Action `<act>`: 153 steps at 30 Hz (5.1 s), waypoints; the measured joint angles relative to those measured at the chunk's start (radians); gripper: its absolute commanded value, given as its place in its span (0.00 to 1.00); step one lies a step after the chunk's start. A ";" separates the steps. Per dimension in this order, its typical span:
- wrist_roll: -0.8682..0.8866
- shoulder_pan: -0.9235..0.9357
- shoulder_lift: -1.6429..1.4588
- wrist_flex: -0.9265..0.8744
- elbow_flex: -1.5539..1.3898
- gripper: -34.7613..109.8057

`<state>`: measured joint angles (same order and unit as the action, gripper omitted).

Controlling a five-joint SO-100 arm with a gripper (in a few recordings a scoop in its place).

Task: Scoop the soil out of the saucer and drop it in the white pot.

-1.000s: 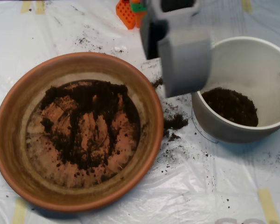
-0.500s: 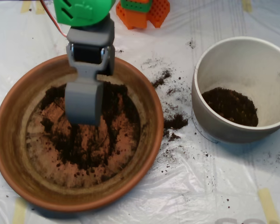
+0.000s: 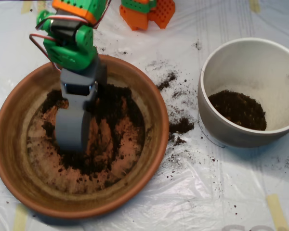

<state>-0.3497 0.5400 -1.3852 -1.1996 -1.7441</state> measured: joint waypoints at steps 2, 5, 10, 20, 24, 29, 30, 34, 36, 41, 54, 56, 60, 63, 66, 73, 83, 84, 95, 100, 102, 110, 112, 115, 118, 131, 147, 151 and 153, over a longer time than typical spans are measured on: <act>-0.009 0.011 0.078 -0.037 0.069 0.70; -0.014 0.025 0.201 -0.097 0.202 0.71; -0.025 0.046 0.365 -0.198 0.417 0.69; -0.041 0.043 0.511 -0.341 0.641 0.63; -0.043 0.043 0.517 -0.328 0.663 0.59; -0.063 0.048 0.508 -0.288 0.661 0.58; -0.069 0.048 0.497 -0.275 0.644 0.58; -0.081 0.044 0.417 -0.196 0.520 0.56; -0.091 0.044 0.365 -0.149 0.440 0.55; -0.097 0.044 0.209 -0.031 0.218 0.47; -0.141 0.072 -0.038 0.236 -0.126 0.36; -0.156 0.083 -0.080 0.265 -0.170 0.35; -0.178 0.106 -0.138 0.304 -0.244 0.31; -0.193 0.115 -0.183 0.324 -0.295 0.26; -0.210 0.120 -0.218 0.327 -0.339 0.24; -0.173 0.043 -0.288 0.242 -0.359 0.24; 0.002 -0.143 -0.419 -0.012 -0.149 0.24; 0.012 -0.161 -0.434 -0.031 -0.121 0.24; 0.106 -0.351 -0.545 -0.233 0.167 0.24; 0.152 -0.476 -0.416 -0.374 0.428 0.24; 0.166 -0.526 -0.330 -0.443 0.563 0.24; 0.132 -0.776 -0.115 -0.591 0.893 0.24; 0.118 -0.824 -0.094 -0.594 0.910 0.24; 0.086 -0.873 -0.074 -0.591 0.910 0.24; 0.055 -0.925 -0.074 -0.584 0.910 0.24; 0.031 -0.997 -0.127 -0.494 0.713 0.50; 0.156 -0.815 -0.216 -0.502 0.742 0.55; 0.184 -0.744 -0.221 -0.537 0.808 0.57; 0.187 -0.712 -0.242 -0.541 0.816 0.57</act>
<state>-0.1626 -0.1718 -1.6276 -1.7411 -0.9281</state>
